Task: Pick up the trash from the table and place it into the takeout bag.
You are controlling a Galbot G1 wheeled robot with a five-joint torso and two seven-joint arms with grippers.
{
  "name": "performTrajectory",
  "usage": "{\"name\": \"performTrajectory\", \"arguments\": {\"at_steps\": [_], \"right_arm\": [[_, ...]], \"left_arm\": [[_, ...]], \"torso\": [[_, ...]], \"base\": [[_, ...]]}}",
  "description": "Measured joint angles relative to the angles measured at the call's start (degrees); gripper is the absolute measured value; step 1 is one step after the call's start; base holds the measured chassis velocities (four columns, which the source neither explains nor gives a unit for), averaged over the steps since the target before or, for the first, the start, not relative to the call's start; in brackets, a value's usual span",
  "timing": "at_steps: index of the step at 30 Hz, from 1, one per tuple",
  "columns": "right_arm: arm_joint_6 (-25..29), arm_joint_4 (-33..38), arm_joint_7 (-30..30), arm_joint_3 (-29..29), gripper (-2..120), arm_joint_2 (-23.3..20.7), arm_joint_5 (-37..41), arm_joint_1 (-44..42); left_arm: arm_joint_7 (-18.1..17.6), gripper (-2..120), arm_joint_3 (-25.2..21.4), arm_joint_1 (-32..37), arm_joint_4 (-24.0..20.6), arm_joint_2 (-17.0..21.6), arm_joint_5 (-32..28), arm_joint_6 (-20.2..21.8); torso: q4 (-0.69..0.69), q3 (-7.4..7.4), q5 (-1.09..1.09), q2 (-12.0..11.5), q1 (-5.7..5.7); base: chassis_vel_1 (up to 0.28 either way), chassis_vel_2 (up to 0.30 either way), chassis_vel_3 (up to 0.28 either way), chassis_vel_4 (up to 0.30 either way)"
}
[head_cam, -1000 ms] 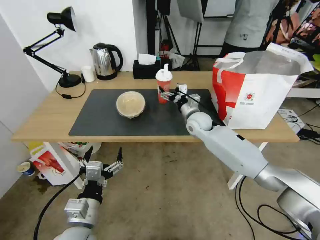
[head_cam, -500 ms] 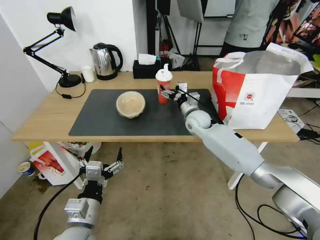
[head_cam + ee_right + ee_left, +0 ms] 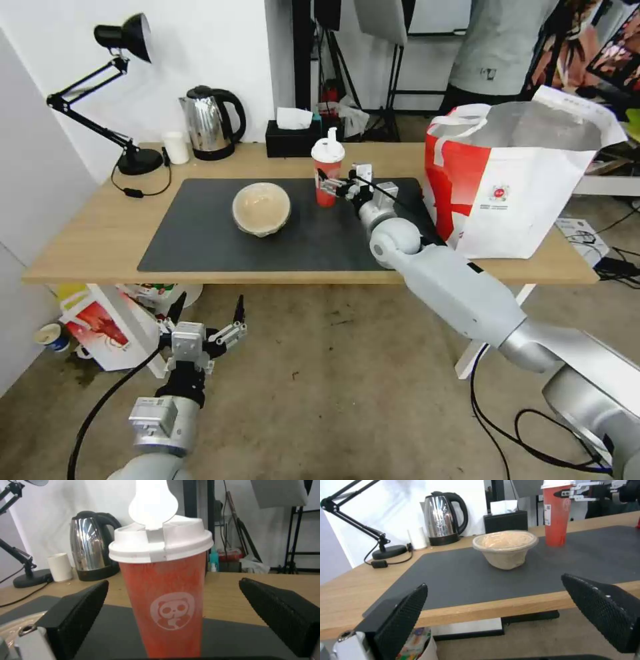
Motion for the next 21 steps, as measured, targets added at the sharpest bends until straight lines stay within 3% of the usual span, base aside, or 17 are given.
{"name": "performTrajectory", "arguments": {"at_steps": [21], "right_arm": [[-0.2, -5.6, -2.0, -2.6, 100, 2.6, 0.6, 3.3]], "left_arm": [[0.0, 100, 0.0, 0.0, 0.0, 0.0, 0.0, 0.0]], "torso": [[0.01, 0.0, 0.0, 0.0, 0.0]], "base": [[0.0, 0.0, 0.0, 0.0]]}}
